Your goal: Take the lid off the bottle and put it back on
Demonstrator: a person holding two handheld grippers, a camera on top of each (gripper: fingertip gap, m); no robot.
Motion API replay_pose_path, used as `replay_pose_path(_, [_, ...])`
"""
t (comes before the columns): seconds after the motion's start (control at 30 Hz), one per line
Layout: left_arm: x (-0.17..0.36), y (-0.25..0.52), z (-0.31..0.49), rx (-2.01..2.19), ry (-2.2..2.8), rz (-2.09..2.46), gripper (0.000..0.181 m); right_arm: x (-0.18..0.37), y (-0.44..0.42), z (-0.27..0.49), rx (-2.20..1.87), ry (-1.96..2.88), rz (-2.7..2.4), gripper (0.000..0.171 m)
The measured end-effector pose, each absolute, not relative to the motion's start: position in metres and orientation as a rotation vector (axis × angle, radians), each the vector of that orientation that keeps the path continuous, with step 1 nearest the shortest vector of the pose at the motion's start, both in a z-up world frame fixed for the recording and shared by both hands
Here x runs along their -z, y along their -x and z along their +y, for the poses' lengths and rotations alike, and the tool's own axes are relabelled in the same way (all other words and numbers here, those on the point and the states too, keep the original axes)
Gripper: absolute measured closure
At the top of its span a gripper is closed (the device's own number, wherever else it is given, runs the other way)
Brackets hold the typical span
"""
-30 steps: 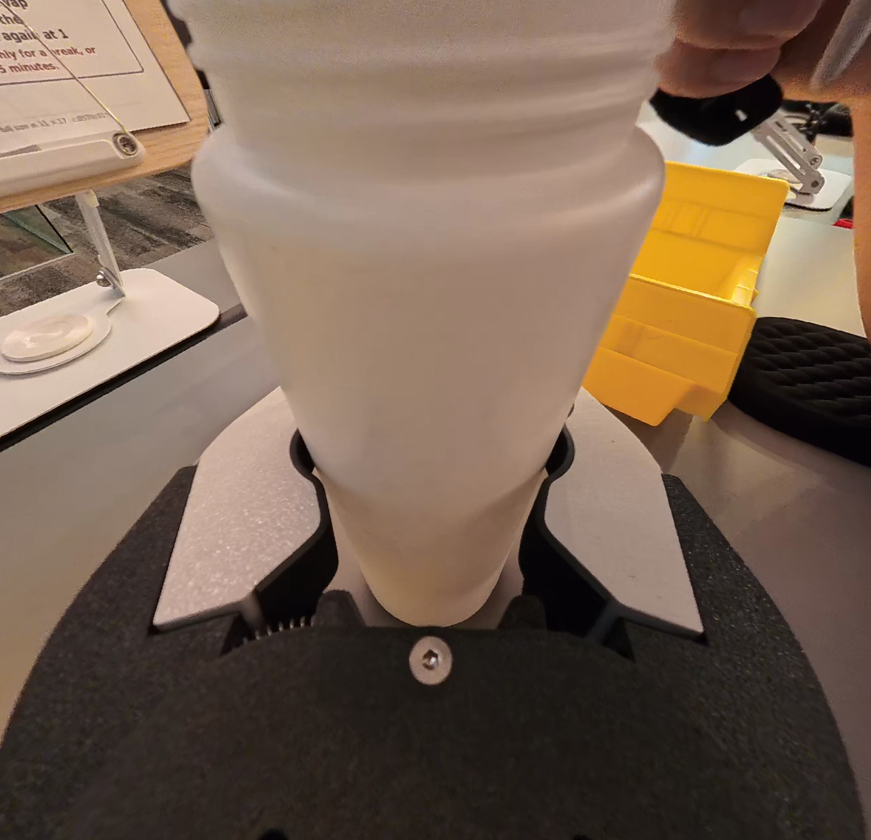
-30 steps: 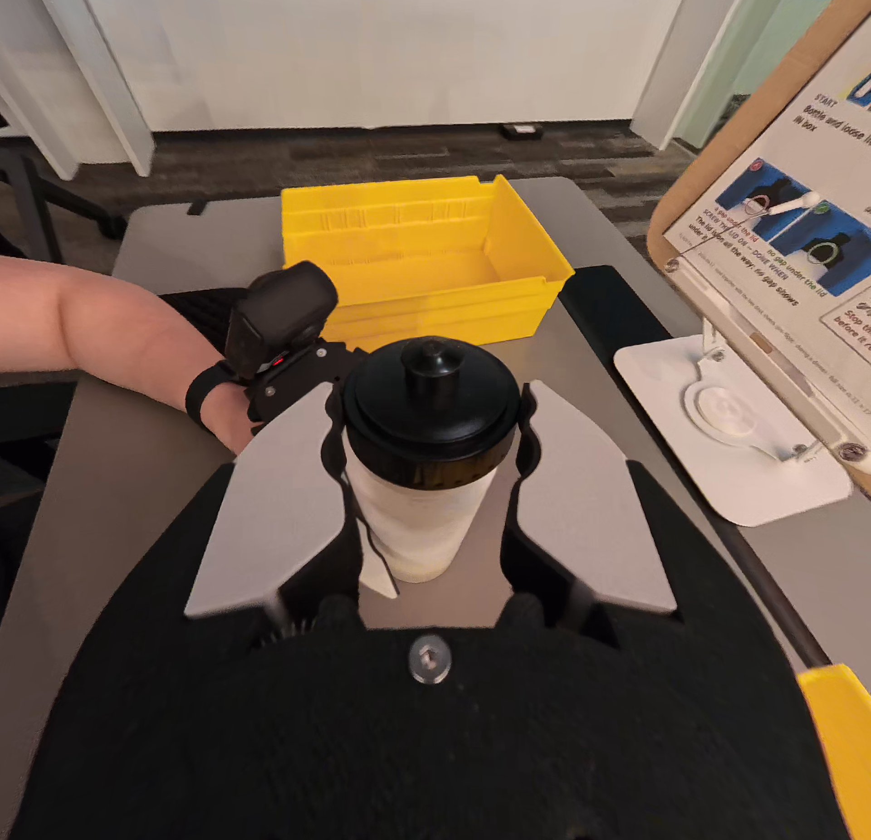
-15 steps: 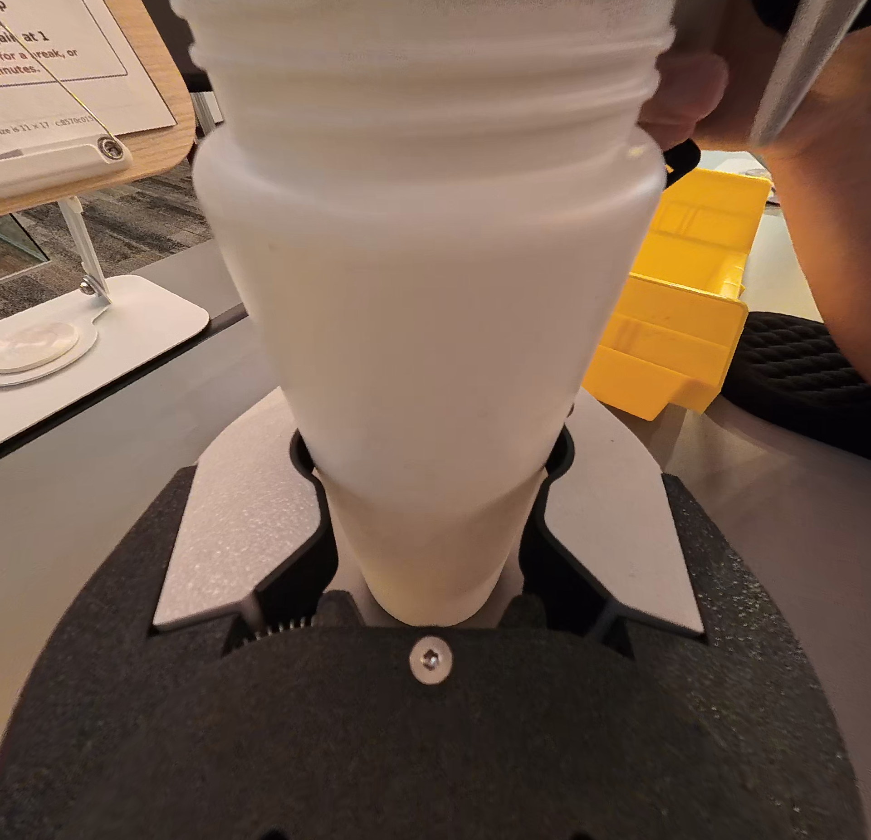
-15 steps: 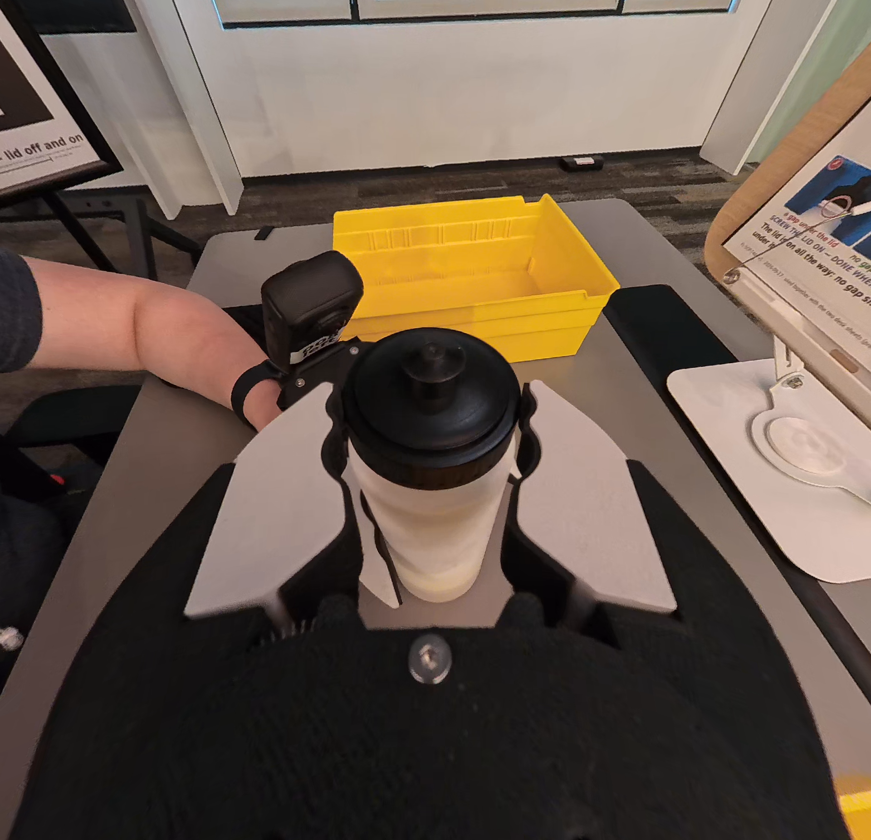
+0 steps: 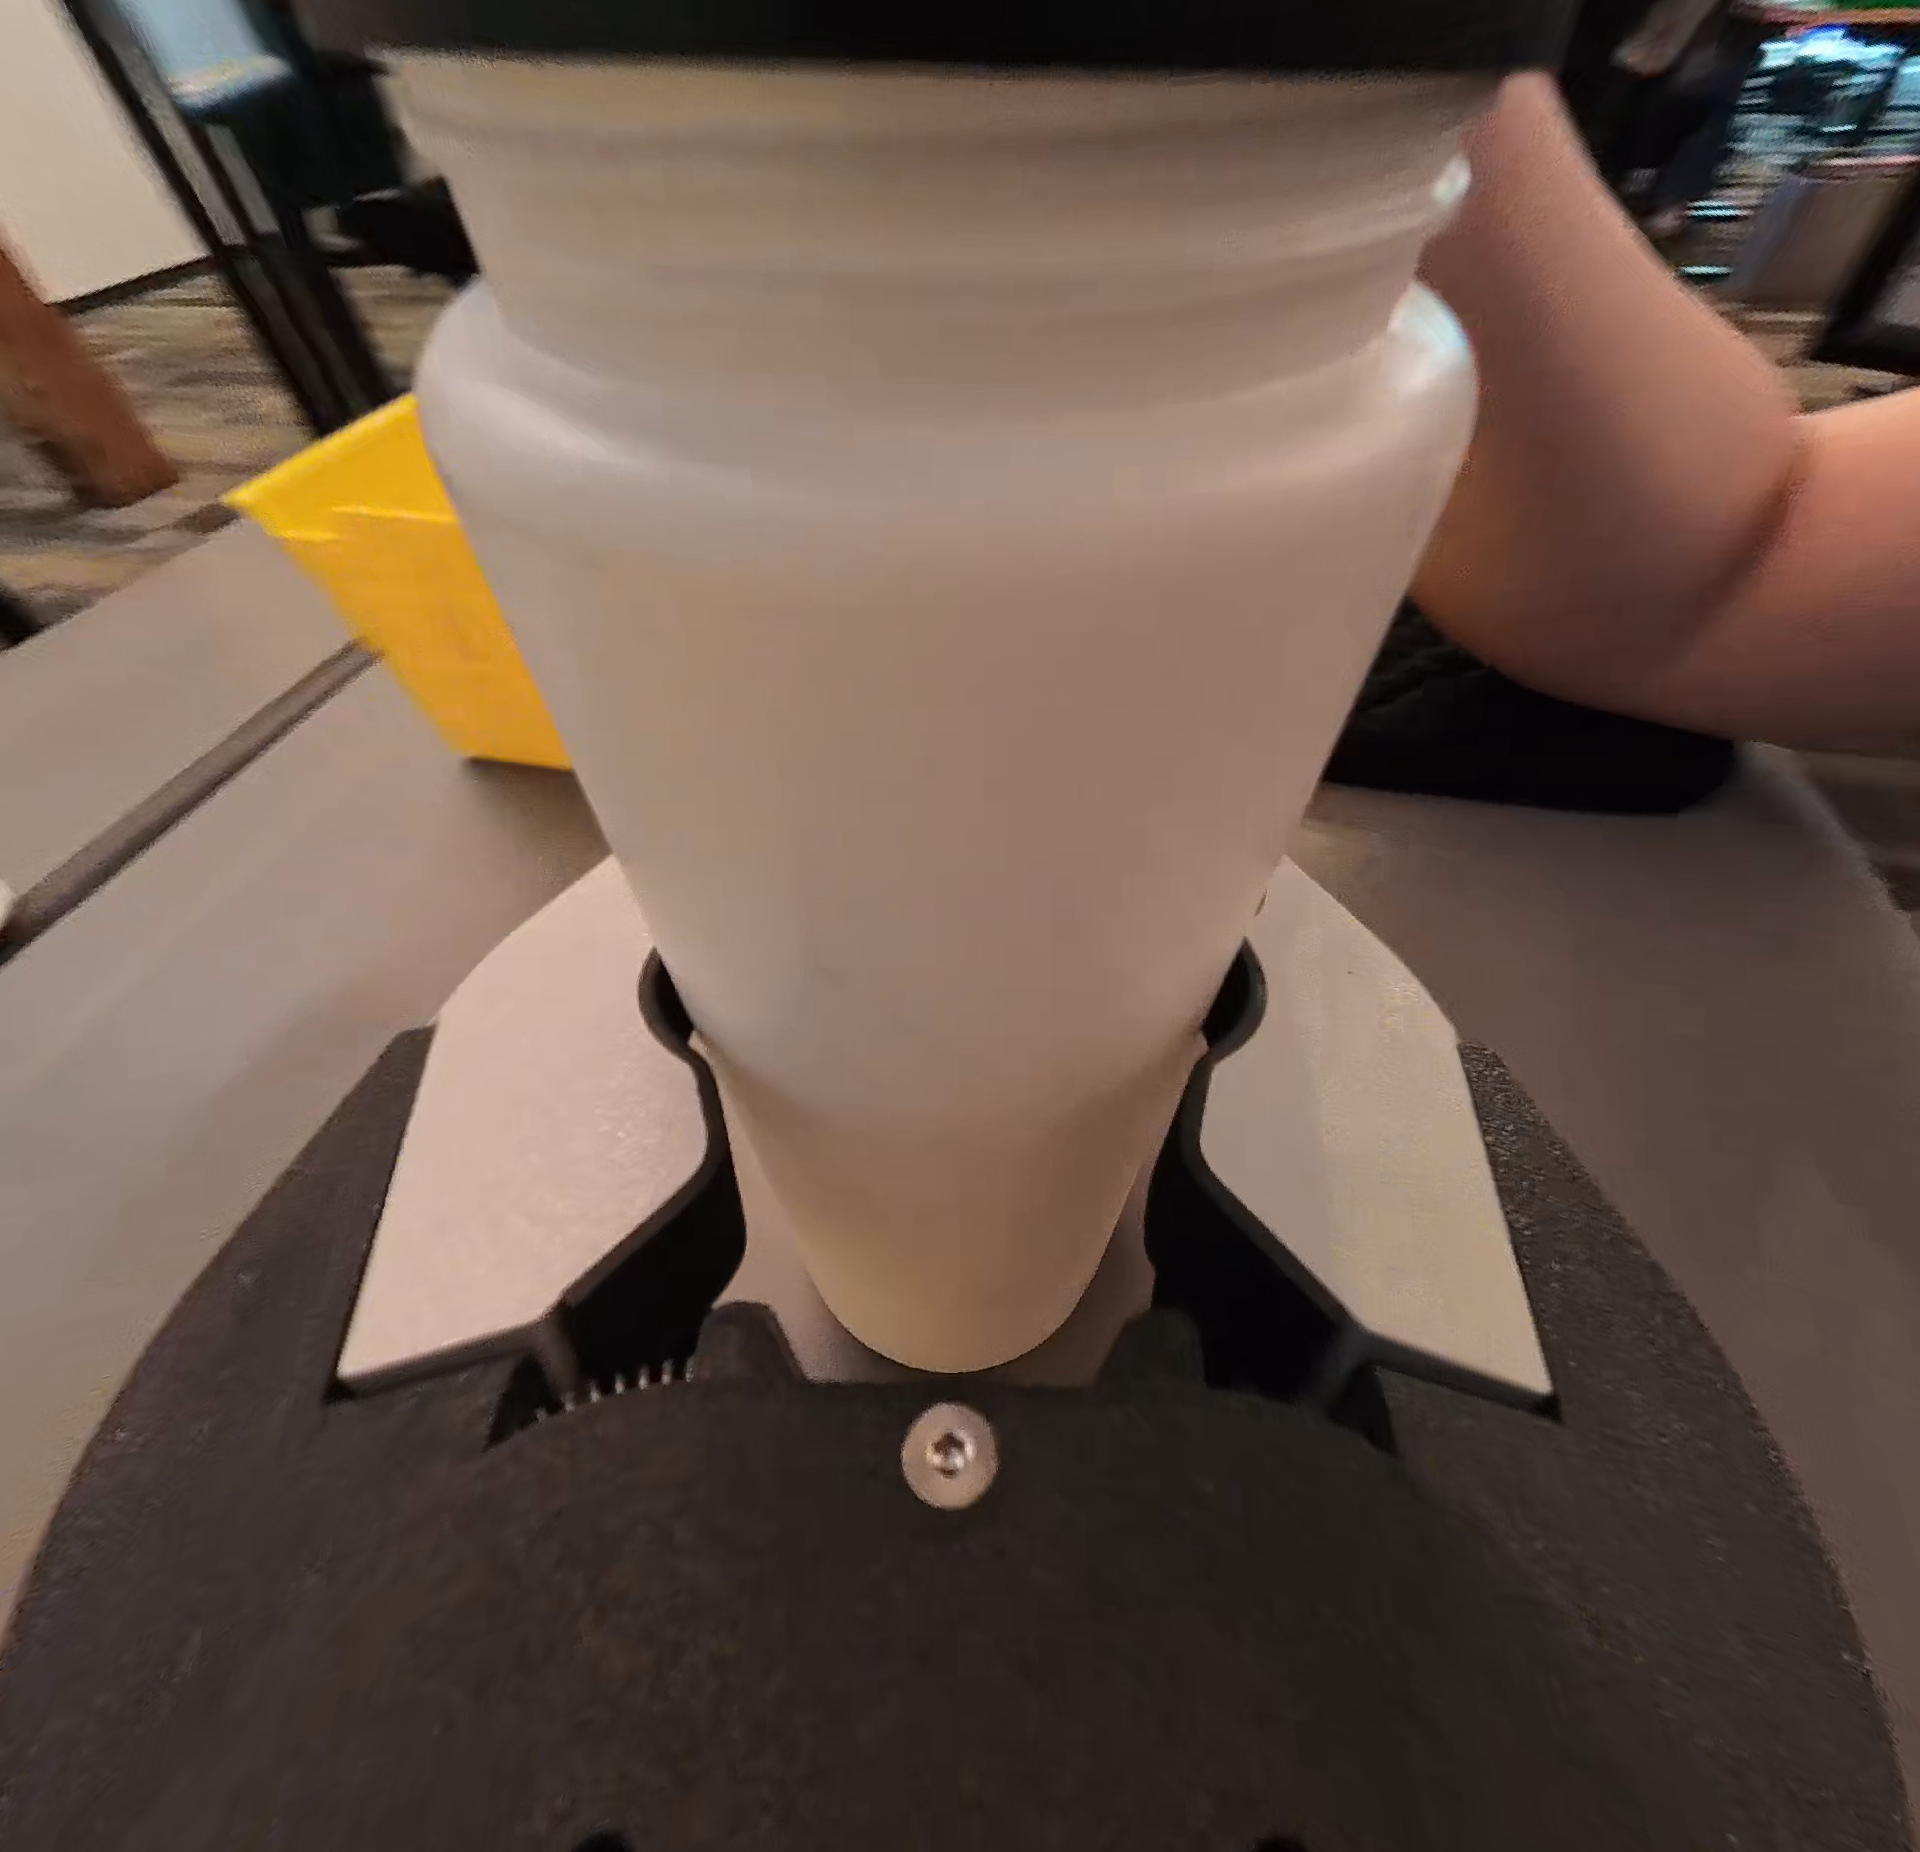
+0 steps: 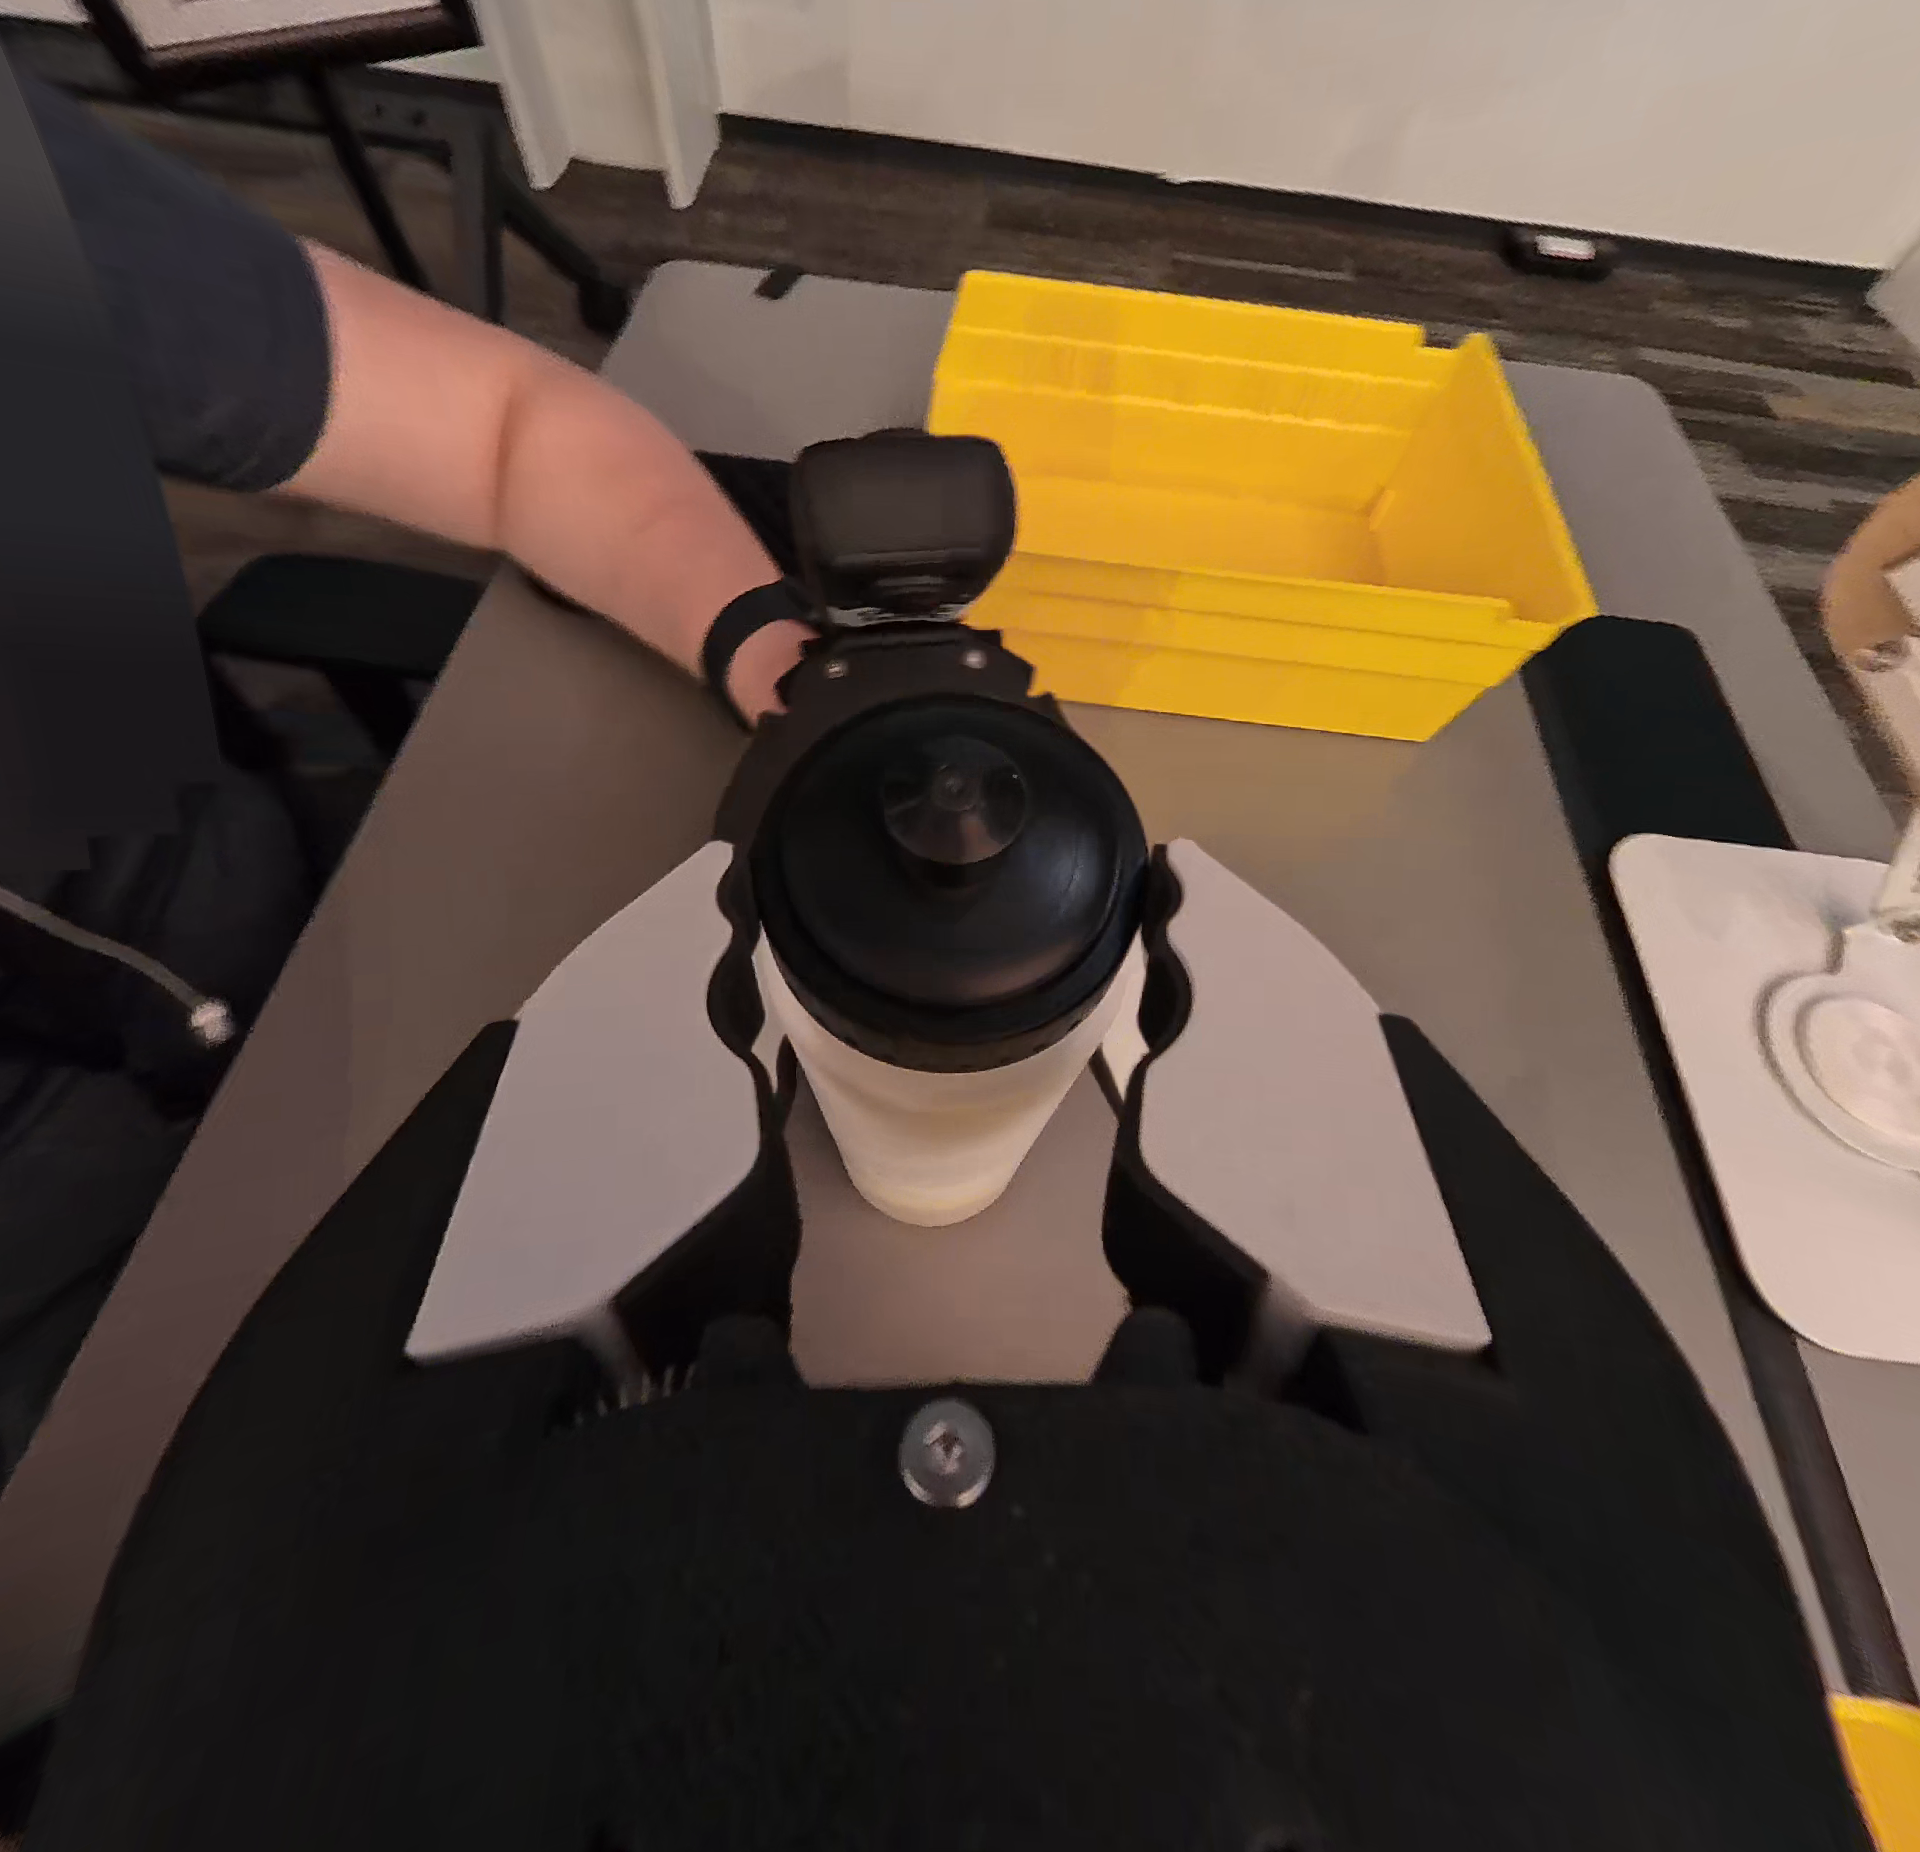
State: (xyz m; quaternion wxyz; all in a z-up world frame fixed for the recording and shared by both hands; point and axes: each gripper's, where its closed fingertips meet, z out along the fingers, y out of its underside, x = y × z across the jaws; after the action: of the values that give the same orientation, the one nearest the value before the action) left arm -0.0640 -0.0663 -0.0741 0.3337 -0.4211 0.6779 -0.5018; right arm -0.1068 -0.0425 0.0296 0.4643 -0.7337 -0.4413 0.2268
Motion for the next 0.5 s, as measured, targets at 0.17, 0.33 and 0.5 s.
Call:
replay_pose_path(0.17, [0.076, 0.061, -0.066, 1.278, 1.170, 1.749, 0.083, -0.029, 0.103, -0.044, -0.542, 1.863, -1.050, 0.099])
replay_pose_path(0.33, [0.075, 0.058, -0.022, 1.095, 1.347, 1.538, 0.083, -0.029, 0.100, -0.010, -0.415, 1.972, -0.755, 0.099])
replay_pose_path(0.5, [0.076, 0.061, 0.008, 0.994, 1.442, 1.450, 0.083, -0.031, 0.101, 0.018, -0.274, 1.960, -0.453, 0.099])
